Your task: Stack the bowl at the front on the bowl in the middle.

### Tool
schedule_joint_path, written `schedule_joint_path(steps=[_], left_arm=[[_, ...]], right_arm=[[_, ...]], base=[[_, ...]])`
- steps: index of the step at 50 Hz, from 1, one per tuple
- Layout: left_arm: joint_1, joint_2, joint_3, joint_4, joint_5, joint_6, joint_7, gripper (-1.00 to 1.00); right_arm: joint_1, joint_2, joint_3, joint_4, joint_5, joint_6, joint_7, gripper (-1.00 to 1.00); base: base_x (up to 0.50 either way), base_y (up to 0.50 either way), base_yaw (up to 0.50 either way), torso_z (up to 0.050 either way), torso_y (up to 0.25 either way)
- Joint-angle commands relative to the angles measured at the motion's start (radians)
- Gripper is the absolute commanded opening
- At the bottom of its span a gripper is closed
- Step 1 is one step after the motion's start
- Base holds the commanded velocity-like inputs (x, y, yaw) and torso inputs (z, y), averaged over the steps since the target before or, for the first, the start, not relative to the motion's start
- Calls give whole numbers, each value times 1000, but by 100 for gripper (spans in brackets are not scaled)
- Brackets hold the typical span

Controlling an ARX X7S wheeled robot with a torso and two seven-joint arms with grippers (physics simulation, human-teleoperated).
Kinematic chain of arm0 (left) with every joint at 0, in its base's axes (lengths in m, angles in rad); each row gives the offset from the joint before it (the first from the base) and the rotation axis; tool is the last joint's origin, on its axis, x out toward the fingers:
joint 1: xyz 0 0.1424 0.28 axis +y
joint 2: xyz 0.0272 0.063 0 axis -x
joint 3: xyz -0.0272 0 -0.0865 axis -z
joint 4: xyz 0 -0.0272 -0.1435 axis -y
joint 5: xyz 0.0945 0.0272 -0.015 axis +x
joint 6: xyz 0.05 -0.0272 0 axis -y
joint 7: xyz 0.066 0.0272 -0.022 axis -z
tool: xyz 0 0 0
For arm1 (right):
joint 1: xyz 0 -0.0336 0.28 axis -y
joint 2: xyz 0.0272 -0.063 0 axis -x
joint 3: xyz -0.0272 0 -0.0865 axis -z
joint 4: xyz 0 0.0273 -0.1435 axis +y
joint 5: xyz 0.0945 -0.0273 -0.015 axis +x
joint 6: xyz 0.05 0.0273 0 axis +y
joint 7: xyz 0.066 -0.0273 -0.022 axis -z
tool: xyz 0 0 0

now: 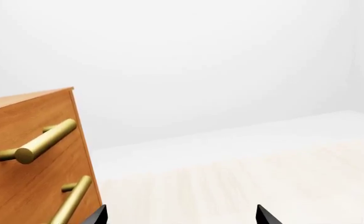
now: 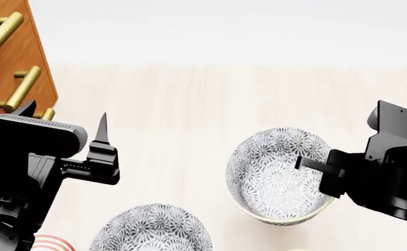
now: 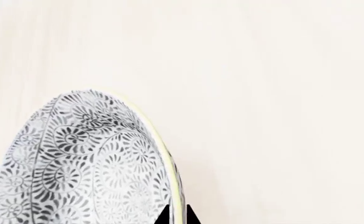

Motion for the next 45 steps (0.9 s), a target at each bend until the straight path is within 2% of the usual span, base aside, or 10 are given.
schedule_joint_path(steps=[1,6,10,17,26,37,45], left_arm=[[2,-5,-1,-8,-6,5,-2,100],[2,-7,-1,-12,-7,7,-4,100],[0,-8,-1,-9,-10,1,-7,100],[3,-10,0,-11,-14,5,-8,100],[-6,-10,-3,-17,-19,3,-12,100],[-17,-9,-3,-22,-24,1,-17,100],[-26,-12,-11,-12,-34,-10,-22,100]], right_arm=[[3,9,95,-162,88,141,77,-100],[-7,14,173,-243,182,228,167,-100],[-2,61,157,-229,482,229,392,-100],[13,112,109,-232,897,226,704,-100],[19,147,17,-264,1288,196,988,-100],[36,192,-104,-346,1550,126,1143,-100],[41,217,-170,-411,1671,79,1193,-100]], base=[[0,0,0,0,0],[0,0,0,0,0],[0,0,0,0,0],[0,0,0,0,0],[0,0,0,0,1],[0,0,0,0,0],[0,0,0,0,0]])
